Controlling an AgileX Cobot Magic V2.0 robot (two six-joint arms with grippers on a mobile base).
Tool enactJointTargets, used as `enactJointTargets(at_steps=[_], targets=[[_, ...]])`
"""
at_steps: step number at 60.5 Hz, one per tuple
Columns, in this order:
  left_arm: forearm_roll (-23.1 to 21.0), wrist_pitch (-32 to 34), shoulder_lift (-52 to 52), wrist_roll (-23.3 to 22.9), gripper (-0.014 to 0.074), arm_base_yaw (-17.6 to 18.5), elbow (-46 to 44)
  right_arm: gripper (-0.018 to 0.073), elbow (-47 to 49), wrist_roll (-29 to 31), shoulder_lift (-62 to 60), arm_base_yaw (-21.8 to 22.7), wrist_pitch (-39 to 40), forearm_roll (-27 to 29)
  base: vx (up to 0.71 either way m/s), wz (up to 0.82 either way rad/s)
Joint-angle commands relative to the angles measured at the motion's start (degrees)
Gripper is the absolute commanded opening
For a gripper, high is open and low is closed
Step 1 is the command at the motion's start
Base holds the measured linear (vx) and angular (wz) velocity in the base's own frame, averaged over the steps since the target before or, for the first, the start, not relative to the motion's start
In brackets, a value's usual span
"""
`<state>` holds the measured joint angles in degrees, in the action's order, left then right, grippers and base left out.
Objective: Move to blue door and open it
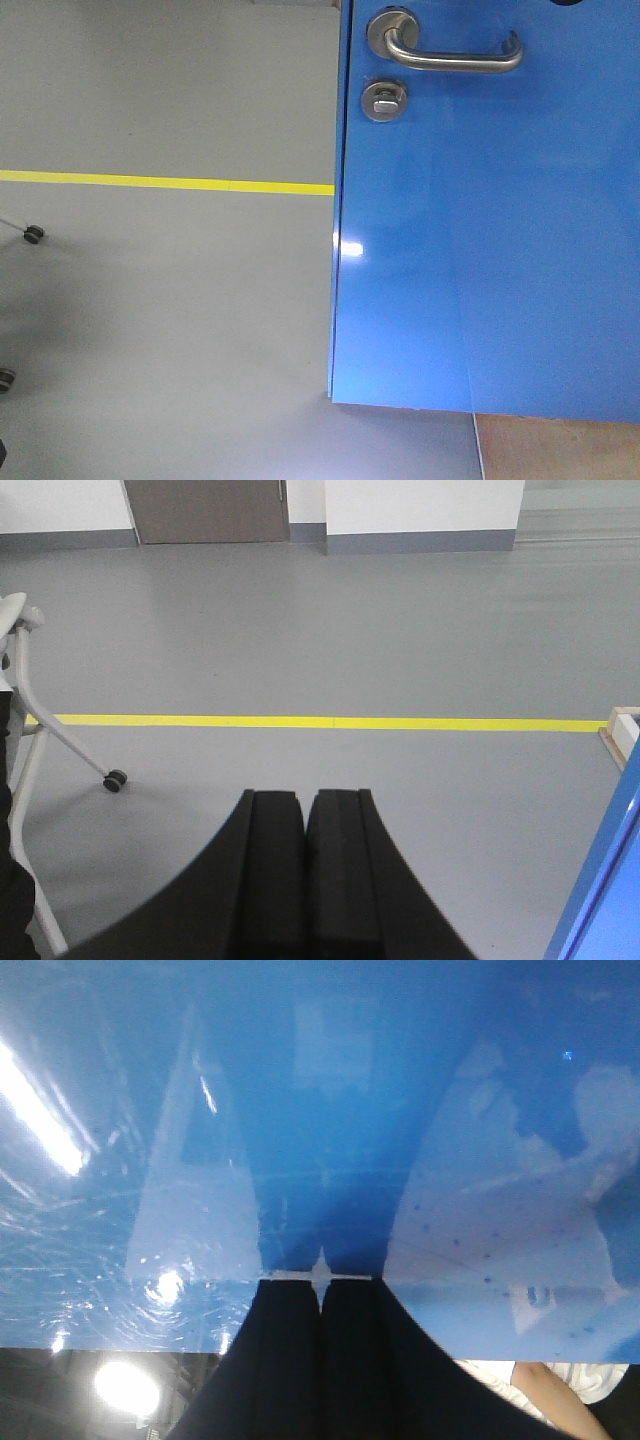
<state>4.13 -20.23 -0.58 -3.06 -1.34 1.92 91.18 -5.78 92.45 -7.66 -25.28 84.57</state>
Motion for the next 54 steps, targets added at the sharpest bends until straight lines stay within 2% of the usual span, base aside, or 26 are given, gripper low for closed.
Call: enactJointTargets(at_steps=[1, 54], targets=[[-0.3, 4.3, -1.0, -0.2, 0.0071, 0.4, -2.0, -0.0004, 1.8, 0.5, -2.1, 0.2, 1.9, 1.4, 0.08, -0.01], [-0.3, 4.3, -1.0, -0.2, 0.0071, 0.4, -2.0, -0.0004, 1.8, 0.5, -2.1, 0.2, 1.8, 1.4, 0.02, -0.01]])
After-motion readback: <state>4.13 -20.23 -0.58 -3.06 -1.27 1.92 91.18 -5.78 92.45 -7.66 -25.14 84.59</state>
